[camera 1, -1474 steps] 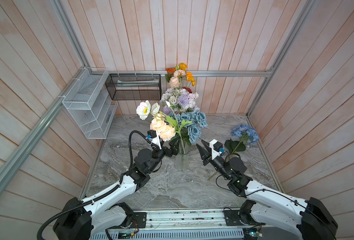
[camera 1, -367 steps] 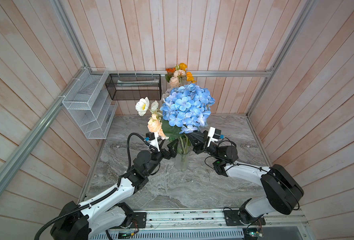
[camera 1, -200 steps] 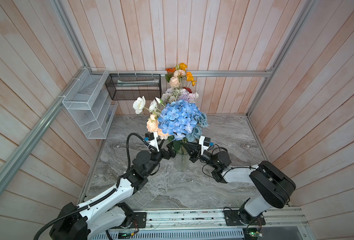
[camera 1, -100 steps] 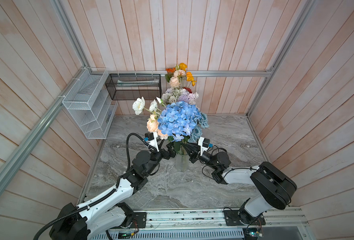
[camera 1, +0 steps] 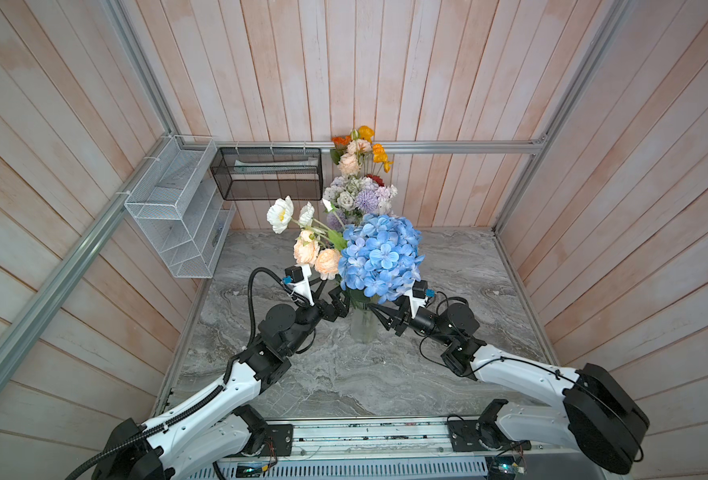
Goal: Arrange the flowers into the vase
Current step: 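Lower the hydrangea stem into the glass vase held by the left gripper, then open the right gripper and grasp the glass vase body below the flowers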
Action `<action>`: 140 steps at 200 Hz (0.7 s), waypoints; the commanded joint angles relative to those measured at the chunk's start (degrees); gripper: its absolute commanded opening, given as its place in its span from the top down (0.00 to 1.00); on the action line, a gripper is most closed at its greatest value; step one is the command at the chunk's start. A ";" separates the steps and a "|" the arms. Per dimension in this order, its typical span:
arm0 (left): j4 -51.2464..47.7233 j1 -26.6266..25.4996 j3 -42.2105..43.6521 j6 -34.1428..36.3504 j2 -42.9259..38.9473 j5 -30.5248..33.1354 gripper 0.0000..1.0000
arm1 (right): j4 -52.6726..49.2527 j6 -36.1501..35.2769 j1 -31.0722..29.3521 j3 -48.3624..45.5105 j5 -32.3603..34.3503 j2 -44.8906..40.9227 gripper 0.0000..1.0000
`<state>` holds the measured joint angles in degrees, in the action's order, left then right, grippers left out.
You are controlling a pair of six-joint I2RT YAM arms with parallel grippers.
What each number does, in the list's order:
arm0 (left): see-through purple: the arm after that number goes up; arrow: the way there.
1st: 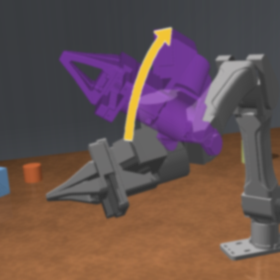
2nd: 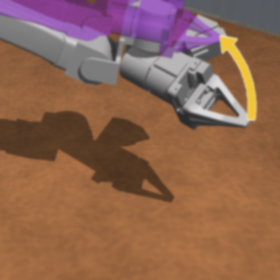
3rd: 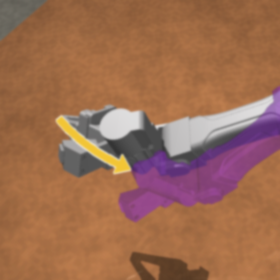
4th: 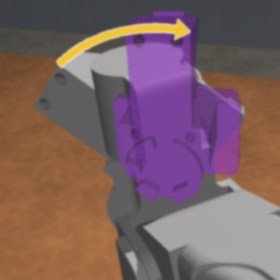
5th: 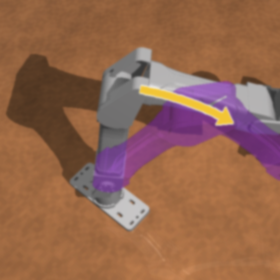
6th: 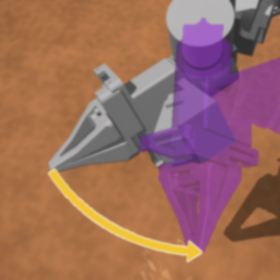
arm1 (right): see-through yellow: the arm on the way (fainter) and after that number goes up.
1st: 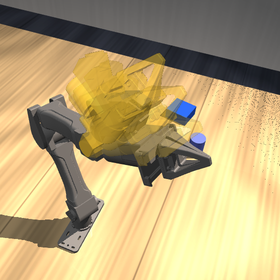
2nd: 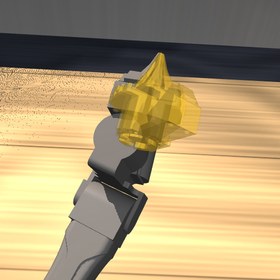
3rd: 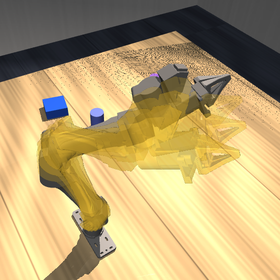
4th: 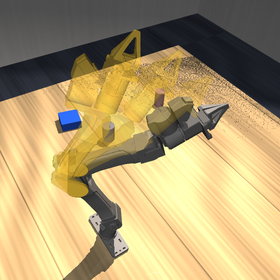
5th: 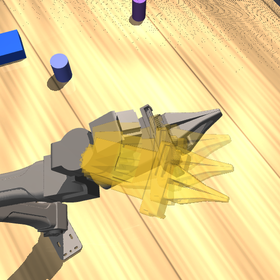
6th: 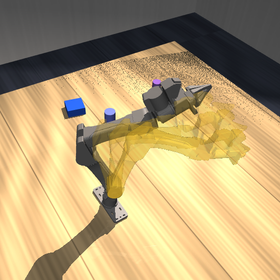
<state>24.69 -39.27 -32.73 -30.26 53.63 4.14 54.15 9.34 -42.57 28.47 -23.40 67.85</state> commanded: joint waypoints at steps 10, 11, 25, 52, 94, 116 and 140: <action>-8.30 0.24 0.52 -2.29 -5.30 -0.94 0.00 | -13.87 -2.21 -0.24 -2.73 3.26 -4.39 0.25; -8.54 0.24 0.50 -2.36 -5.51 -0.91 0.00 | -13.97 -2.22 -0.24 -2.81 3.35 -4.57 0.23; -12.39 0.24 0.69 -3.20 -8.57 -0.02 0.00 | -15.92 -2.39 -0.24 -4.51 4.80 -6.66 0.10; -18.82 0.25 2.06 -4.47 -13.65 3.44 0.00 | -18.39 -1.79 -0.21 -7.47 8.74 -9.53 0.04; -20.88 0.64 7.03 -6.82 -16.12 11.23 0.00 | -11.85 -0.99 -0.15 -12.56 13.34 -9.03 0.02; -17.03 1.94 10.56 -9.77 -14.69 14.18 0.00 | -5.78 -1.19 -0.10 -13.77 13.33 -5.87 0.02; -10.51 4.40 14.62 -14.01 -11.51 14.81 0.00 | 2.85 0.15 -0.15 -14.05 12.51 -0.81 0.02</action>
<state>8.16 -36.77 -21.23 -39.27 40.03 15.31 45.71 7.94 -42.61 14.85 -11.60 63.44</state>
